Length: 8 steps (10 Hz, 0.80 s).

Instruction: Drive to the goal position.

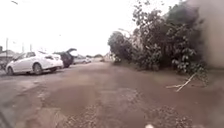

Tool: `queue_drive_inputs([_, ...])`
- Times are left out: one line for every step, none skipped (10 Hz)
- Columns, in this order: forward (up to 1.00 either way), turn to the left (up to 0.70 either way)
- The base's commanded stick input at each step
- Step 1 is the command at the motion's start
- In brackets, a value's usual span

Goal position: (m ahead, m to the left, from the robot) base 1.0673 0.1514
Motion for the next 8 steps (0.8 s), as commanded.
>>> queue_drive_inputs([0.5,0.0])
queue_drive_inputs([0.5,0.0])
queue_drive_inputs([0.5,0.0])
queue_drive_inputs([0.5,0.0])
queue_drive_inputs([0.48,0.0])
queue_drive_inputs([0.45,0.0])
queue_drive_inputs([0.42,0.0])
queue_drive_inputs([0.4,0.0])
